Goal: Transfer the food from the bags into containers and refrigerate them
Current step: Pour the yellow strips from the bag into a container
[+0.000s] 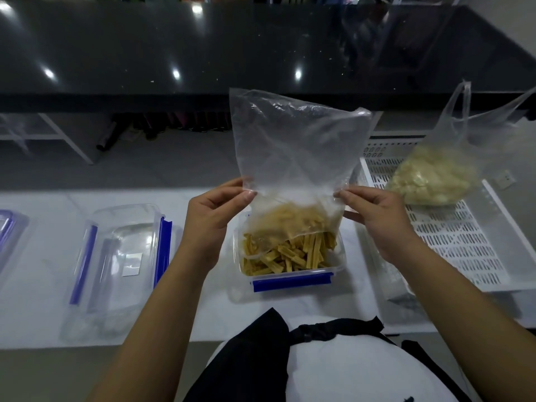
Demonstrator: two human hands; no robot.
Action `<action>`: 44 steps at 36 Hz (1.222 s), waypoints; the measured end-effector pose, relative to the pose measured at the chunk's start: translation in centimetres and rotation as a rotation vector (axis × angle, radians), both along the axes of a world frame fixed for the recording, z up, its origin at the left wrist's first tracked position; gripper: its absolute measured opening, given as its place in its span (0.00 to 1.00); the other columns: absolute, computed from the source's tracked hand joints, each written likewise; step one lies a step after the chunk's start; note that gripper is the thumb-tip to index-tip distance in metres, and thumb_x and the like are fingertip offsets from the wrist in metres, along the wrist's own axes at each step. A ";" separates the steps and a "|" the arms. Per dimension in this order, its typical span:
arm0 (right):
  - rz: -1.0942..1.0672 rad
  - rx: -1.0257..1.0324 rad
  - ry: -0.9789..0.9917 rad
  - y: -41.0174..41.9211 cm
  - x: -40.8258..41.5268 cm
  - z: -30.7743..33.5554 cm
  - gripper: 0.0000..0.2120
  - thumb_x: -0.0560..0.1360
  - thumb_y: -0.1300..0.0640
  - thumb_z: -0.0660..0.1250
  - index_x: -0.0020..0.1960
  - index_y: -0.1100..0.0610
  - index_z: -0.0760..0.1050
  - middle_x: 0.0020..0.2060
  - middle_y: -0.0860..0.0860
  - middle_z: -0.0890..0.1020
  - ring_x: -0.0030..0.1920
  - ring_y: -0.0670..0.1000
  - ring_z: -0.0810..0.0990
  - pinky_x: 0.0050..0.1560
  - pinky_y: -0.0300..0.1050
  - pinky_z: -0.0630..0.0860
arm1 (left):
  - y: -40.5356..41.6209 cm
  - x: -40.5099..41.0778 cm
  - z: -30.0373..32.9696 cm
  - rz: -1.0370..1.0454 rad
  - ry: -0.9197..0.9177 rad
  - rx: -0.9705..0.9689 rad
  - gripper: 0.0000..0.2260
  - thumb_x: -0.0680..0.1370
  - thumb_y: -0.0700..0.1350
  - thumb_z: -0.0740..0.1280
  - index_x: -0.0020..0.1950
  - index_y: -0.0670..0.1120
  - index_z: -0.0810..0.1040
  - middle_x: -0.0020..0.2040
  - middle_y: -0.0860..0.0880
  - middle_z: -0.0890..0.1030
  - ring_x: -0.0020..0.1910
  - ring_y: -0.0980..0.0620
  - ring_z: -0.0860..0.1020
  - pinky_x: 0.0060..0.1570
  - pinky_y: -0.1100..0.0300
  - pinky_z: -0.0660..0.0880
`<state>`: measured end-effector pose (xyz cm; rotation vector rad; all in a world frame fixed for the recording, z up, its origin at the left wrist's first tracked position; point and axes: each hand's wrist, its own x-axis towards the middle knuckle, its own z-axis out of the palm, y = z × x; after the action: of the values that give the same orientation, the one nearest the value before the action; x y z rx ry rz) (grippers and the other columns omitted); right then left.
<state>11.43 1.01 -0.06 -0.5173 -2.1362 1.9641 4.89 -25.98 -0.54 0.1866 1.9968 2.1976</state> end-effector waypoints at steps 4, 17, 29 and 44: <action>-0.007 -0.032 -0.010 -0.1 0.0 -0.1 0.05 0.76 0.61 0.71 0.48 0.55 0.85 0.46 0.53 0.88 0.51 0.51 0.86 0.54 0.50 0.83 | 0.2 0.0 0.5 -0.023 -0.003 0.034 0.11 0.72 0.48 0.74 0.50 0.45 0.87 0.59 0.51 0.85 0.61 0.55 0.81 0.58 0.58 0.77; -0.010 -0.045 -0.043 -0.1 0.2 -1.1 0.03 0.75 0.61 0.72 0.47 0.56 0.85 0.48 0.58 0.86 0.54 0.59 0.84 0.60 0.60 0.79 | 0.9 0.1 0.0 -0.013 -0.049 -0.052 0.06 0.77 0.44 0.72 0.53 0.48 0.86 0.53 0.50 0.86 0.54 0.52 0.84 0.54 0.60 0.81; 0.015 -0.137 0.008 0.0 -0.5 -0.8 0.05 0.76 0.61 0.71 0.47 0.55 0.85 0.46 0.55 0.87 0.48 0.56 0.87 0.44 0.45 0.83 | 1.0 0.6 -0.7 -0.011 0.024 -0.172 0.04 0.72 0.52 0.74 0.46 0.58 0.87 0.59 0.52 0.84 0.60 0.55 0.81 0.61 0.50 0.79; 0.009 -0.204 0.057 0.8 -0.9 0.3 0.04 0.74 0.60 0.71 0.46 0.57 0.85 0.45 0.56 0.87 0.49 0.58 0.87 0.44 0.50 0.84 | 1.2 0.7 1.2 0.016 0.000 0.015 0.06 0.74 0.44 0.73 0.48 0.45 0.87 0.59 0.51 0.84 0.58 0.47 0.83 0.51 0.52 0.82</action>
<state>10.52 1.81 0.20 -0.4782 -1.9193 2.1879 5.57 -24.82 0.62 0.1732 1.9886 2.2232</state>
